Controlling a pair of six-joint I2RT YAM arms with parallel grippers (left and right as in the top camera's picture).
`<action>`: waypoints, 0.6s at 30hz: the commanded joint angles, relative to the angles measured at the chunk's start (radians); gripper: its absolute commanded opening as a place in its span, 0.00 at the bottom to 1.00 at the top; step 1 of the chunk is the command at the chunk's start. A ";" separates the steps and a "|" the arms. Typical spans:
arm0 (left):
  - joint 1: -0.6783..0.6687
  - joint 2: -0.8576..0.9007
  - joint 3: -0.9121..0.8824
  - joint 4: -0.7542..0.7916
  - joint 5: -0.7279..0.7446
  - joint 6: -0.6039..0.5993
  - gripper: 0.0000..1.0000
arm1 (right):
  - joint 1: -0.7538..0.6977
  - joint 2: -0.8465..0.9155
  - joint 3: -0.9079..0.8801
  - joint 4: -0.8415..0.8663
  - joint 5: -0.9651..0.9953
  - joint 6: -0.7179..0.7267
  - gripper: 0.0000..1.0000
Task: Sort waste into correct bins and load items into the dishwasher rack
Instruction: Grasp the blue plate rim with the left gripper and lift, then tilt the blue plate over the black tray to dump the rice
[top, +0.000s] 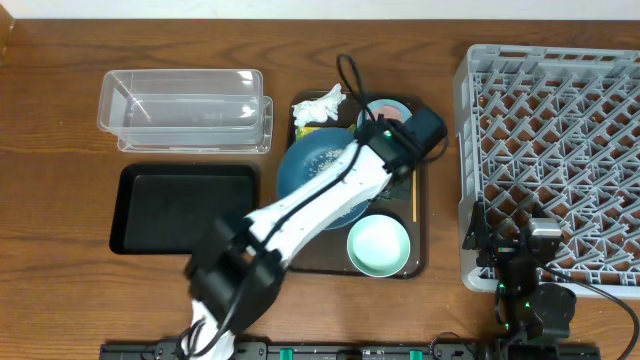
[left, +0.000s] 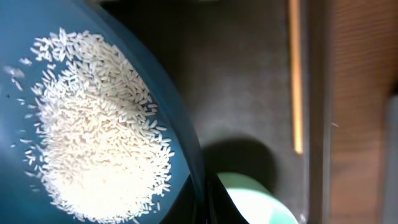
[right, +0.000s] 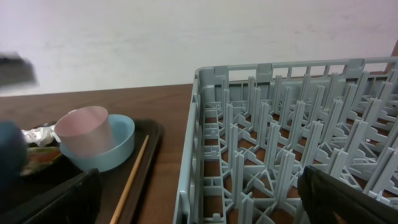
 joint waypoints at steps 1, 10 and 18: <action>-0.001 -0.077 0.002 -0.026 -0.032 -0.004 0.06 | 0.005 -0.005 -0.002 -0.004 0.007 -0.009 0.99; 0.065 -0.229 0.002 -0.125 0.006 -0.003 0.06 | 0.005 -0.005 -0.002 -0.004 0.007 -0.009 0.99; 0.229 -0.324 0.002 -0.222 0.075 0.019 0.06 | 0.005 -0.005 -0.002 -0.004 0.007 -0.009 0.99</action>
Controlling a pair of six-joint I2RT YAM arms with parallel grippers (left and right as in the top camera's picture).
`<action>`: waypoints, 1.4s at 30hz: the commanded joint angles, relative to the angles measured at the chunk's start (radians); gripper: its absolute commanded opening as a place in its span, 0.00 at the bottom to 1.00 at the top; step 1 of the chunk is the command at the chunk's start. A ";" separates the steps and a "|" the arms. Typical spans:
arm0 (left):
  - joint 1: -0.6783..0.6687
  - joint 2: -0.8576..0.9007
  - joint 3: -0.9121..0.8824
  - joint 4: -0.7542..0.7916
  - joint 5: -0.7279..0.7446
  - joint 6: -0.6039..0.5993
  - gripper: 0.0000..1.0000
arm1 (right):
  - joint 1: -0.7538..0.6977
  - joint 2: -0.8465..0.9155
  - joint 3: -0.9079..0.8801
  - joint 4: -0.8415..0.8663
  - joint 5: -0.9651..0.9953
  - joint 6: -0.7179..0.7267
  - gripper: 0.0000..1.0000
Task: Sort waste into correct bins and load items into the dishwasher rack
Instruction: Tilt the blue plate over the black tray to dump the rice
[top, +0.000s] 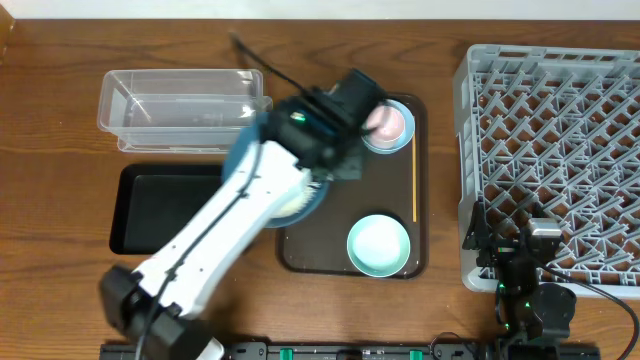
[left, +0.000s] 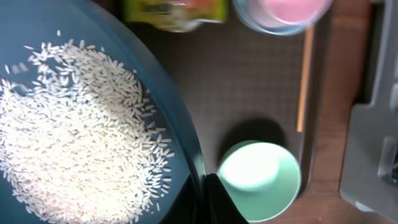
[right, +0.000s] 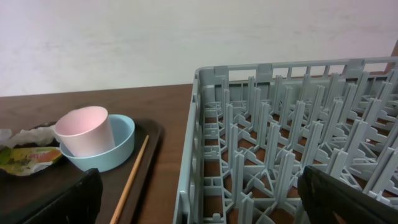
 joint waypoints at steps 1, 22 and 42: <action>0.070 -0.033 0.001 -0.027 0.060 0.037 0.06 | 0.005 -0.005 -0.002 -0.004 0.007 -0.009 0.99; 0.501 -0.034 -0.094 -0.041 0.629 0.370 0.06 | 0.005 -0.005 -0.002 -0.004 0.007 -0.009 0.99; 0.910 -0.034 -0.294 -0.047 1.144 0.729 0.06 | 0.005 -0.005 -0.002 -0.004 0.007 -0.009 0.99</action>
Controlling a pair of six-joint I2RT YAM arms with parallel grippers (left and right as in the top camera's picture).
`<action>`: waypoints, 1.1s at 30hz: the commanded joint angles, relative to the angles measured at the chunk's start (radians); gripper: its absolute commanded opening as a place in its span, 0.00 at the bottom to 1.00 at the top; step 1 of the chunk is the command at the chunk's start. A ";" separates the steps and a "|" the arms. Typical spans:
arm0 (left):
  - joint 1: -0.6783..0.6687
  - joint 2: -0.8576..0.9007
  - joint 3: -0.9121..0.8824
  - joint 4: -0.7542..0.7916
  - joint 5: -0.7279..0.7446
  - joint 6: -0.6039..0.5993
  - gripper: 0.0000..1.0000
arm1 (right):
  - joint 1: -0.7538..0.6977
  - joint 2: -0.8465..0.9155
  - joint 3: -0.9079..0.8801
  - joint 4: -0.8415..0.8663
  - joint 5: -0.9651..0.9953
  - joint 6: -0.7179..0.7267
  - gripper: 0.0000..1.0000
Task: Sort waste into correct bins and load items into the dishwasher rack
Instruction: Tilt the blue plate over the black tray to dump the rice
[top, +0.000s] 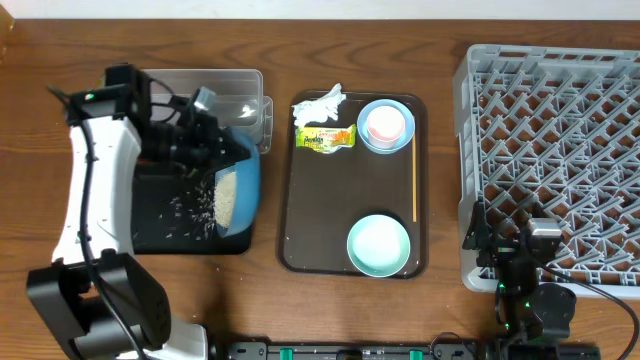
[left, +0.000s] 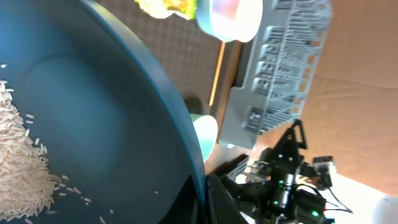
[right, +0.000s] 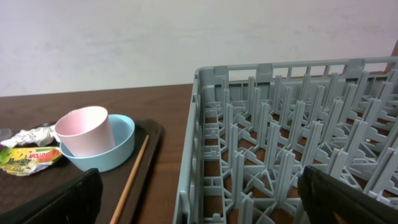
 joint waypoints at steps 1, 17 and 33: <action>0.061 -0.010 -0.012 0.000 0.149 0.109 0.06 | 0.005 -0.005 -0.002 -0.004 0.007 -0.009 0.99; 0.288 -0.009 -0.135 0.000 0.349 0.183 0.06 | 0.005 -0.005 -0.002 -0.004 0.007 -0.009 0.99; 0.455 -0.007 -0.143 -0.124 0.437 0.234 0.06 | 0.005 -0.005 -0.002 -0.004 0.007 -0.009 0.99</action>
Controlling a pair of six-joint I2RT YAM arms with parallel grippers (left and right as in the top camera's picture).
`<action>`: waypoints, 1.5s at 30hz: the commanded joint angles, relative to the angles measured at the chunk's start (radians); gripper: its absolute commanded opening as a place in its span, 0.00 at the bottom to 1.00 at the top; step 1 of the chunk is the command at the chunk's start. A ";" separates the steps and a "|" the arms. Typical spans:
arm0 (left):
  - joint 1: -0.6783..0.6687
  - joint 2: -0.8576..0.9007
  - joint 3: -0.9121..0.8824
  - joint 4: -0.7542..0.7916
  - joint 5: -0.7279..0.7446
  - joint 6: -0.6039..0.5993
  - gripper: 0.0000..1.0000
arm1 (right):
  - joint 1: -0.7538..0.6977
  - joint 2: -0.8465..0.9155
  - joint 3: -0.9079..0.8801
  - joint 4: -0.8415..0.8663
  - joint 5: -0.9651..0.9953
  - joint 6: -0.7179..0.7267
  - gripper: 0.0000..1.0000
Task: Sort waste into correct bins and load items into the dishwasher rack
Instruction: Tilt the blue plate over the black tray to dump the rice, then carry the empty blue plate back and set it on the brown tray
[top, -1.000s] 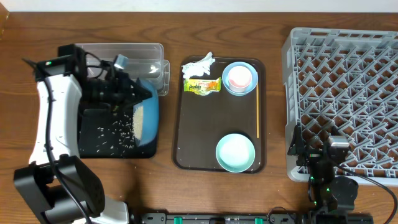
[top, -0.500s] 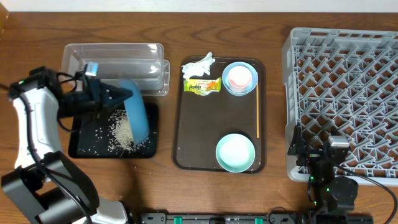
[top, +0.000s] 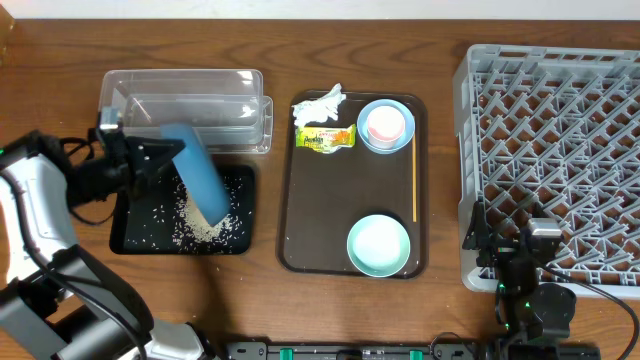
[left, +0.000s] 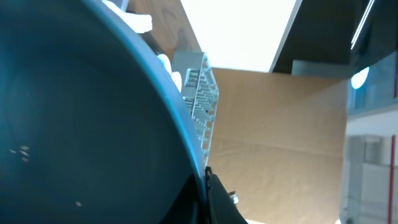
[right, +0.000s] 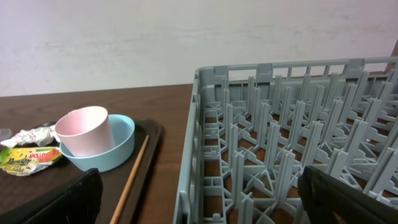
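My left gripper (top: 150, 158) is shut on the rim of a dark blue plate (top: 200, 185). It holds the plate tipped steeply on edge over the black bin (top: 135, 243). White rice (top: 197, 226) lies scattered in that bin. In the left wrist view the plate's face (left: 81, 124) fills the frame, almost bare, with the left gripper (left: 204, 182) clamped at its rim. My right gripper (right: 199, 202) stands open at the near left corner of the grey dishwasher rack (top: 560, 150), holding nothing.
The brown tray (top: 345, 190) carries crumpled white paper (top: 320, 102), a yellow-green wrapper (top: 327, 138), a pink cup in a light blue bowl (top: 386, 124), a wooden chopstick (top: 414, 188) and a mint green bowl (top: 379, 244). A clear plastic bin (top: 185, 110) stands behind the black bin.
The left arm has swung further left and the plate is tipped steeper. The rice that was on the plate now lies in the black bin. The right arm has not moved.
The left gripper was first shut on the plate of rice on the tray. Then it held the plate at the tray's left side, and later tilted over the black bin with rice spilling. Now the rice is in the bin. The right gripper stayed open by the rack.
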 joint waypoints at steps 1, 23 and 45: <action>0.043 -0.008 -0.001 -0.037 0.045 0.063 0.06 | 0.005 -0.005 -0.002 -0.004 0.007 -0.009 0.99; 0.101 -0.011 0.000 -0.230 0.033 0.299 0.06 | 0.005 -0.005 -0.002 -0.004 0.007 -0.009 0.99; 0.021 -0.263 0.039 -0.309 0.085 0.486 0.06 | 0.005 -0.005 -0.002 -0.004 0.007 -0.009 0.99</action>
